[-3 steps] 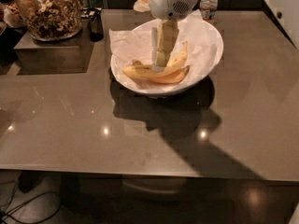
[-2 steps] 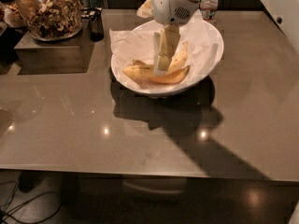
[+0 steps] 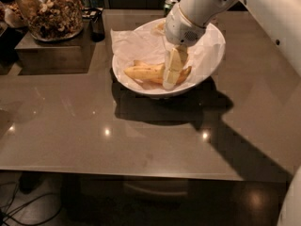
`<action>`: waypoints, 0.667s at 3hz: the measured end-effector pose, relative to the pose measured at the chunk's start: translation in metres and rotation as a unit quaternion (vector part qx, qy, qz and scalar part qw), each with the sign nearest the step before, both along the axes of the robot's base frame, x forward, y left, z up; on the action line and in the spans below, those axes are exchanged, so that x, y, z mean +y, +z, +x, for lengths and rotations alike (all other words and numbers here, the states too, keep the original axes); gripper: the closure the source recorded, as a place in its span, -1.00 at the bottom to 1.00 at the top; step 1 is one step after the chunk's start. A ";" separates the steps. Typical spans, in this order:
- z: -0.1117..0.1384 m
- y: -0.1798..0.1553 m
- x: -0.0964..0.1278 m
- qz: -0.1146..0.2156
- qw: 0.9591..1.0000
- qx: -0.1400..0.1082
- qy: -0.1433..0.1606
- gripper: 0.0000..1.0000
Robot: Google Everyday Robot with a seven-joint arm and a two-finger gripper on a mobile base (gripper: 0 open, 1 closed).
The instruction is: Pick banana from white bowl
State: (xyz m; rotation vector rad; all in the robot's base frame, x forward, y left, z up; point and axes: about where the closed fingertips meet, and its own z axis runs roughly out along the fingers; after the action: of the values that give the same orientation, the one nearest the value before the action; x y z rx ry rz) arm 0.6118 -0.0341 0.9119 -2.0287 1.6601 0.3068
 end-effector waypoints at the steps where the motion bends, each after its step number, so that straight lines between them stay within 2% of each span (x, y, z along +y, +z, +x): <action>1: 0.014 -0.018 -0.003 0.007 1.000 0.005 -0.002 -1.00; 2: 0.020 -0.039 -0.003 0.010 1.000 0.024 0.000 -1.00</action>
Offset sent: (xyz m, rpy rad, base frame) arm 0.0261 -0.0064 -0.0601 0.0252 0.0891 -0.0026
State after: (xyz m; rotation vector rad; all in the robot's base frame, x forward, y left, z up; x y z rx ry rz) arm 0.6319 -0.0366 0.8729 -2.0211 1.6801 0.3723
